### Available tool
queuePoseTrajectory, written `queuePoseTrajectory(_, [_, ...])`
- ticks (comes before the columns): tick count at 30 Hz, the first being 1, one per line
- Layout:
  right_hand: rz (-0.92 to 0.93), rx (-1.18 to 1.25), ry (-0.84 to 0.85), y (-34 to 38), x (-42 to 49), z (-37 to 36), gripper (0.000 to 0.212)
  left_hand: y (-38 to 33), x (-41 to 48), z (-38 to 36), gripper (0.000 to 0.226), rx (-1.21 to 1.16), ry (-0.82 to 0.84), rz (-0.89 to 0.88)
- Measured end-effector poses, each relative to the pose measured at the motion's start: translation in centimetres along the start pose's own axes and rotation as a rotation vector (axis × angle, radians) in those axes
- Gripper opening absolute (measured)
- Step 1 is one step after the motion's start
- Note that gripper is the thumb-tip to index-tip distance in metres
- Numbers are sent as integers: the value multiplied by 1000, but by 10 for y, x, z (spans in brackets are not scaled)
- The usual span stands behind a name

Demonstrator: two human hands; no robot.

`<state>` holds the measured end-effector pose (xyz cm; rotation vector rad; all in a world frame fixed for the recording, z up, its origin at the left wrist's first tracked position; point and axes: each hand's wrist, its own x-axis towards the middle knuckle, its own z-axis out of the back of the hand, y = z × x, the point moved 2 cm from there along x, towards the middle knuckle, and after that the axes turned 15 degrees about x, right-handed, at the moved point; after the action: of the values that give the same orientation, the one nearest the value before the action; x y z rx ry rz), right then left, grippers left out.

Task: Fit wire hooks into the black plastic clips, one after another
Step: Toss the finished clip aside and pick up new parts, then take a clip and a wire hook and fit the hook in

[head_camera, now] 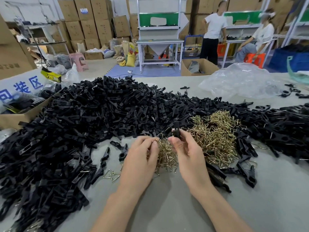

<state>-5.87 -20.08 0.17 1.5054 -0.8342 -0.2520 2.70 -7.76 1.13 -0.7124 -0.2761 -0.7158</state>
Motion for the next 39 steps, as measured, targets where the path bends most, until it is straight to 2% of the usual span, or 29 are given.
queuePoseTrajectory(4, [-83,186,81,2,-3,-8,19,-3,2,0,32,-120,-6,74])
queuePoseTrajectory(7, [-136,278,70,3,-3,-8,20,-5,4,-2,20,-185,15,94])
queuePoseTrajectory(14, [-224,394,38,4,0,-4,22,-1,5,-4,19,-352,51,213])
queuePoseTrajectory(23, [-316,629,-82,2,4,0,18,-4,1,-8,11,-319,-2,196])
queuePoseTrajectory(27, [-348,756,-83,4,5,-1,28,-6,2,-8,17,-309,30,176])
queuePoseTrajectory(31, [-377,753,-69,4,5,1,33,-11,0,-7,26,-270,52,125])
queuePoseTrajectory(36, [-376,714,-36,4,6,3,31,-13,2,2,25,-282,-75,103])
queuePoseTrajectory(39, [-387,724,-27,4,7,2,27,-15,3,5,25,-382,-121,142])
